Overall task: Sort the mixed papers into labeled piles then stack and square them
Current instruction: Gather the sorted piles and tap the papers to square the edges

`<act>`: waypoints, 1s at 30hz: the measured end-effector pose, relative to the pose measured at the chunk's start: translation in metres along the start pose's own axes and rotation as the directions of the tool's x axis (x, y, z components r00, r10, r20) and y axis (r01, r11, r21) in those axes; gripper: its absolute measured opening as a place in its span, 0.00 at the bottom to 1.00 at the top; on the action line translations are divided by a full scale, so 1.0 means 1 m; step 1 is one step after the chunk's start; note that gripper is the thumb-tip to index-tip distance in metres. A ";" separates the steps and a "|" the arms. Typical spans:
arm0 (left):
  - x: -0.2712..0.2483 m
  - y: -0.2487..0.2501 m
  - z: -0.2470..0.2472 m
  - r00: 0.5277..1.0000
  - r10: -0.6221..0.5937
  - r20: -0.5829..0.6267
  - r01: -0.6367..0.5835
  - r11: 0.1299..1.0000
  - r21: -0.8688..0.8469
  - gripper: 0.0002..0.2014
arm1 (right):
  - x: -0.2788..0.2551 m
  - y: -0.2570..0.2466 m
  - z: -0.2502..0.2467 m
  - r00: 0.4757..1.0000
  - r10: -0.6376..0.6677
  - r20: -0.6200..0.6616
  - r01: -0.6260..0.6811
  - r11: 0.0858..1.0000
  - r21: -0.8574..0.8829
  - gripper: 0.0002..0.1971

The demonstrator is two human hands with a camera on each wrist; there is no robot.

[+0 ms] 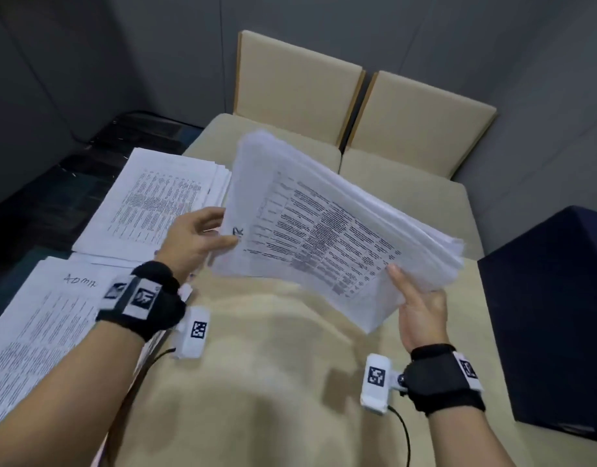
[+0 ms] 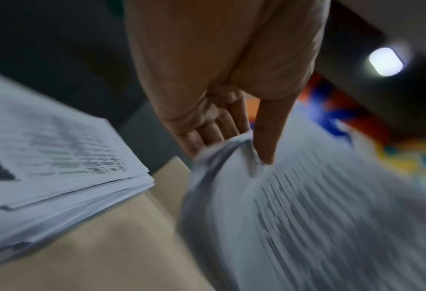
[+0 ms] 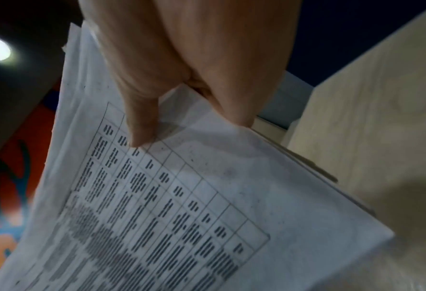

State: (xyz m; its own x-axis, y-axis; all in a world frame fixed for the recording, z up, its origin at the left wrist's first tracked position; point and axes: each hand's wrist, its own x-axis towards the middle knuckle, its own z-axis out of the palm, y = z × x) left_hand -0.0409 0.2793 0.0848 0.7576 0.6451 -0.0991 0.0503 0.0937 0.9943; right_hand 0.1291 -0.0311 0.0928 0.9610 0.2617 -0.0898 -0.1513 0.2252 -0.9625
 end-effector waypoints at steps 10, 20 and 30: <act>-0.010 -0.050 0.056 0.992 -0.075 -0.100 0.071 0.997 -0.037 0.19 | -0.010 0.045 -0.030 0.998 -0.011 0.060 0.032 0.927 -0.374 0.26; 0.008 -0.017 0.074 0.978 -0.063 -0.201 0.044 0.994 -0.098 0.34 | 0.016 0.004 -0.019 0.936 -0.320 0.145 0.350 0.808 -0.475 0.02; 0.030 -0.020 0.077 0.954 0.008 -0.299 -0.026 0.998 -0.059 0.14 | 0.036 0.010 -0.023 0.911 -0.362 0.198 0.410 0.741 -0.532 0.04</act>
State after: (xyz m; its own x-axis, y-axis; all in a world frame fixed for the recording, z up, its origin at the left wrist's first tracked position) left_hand 0.0310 0.2382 0.0654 0.5289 0.8429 -0.0986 -0.0078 0.1210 0.9926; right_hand 0.1670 -0.0409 0.0742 0.8842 0.3427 0.3173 0.4052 -0.2253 -0.8860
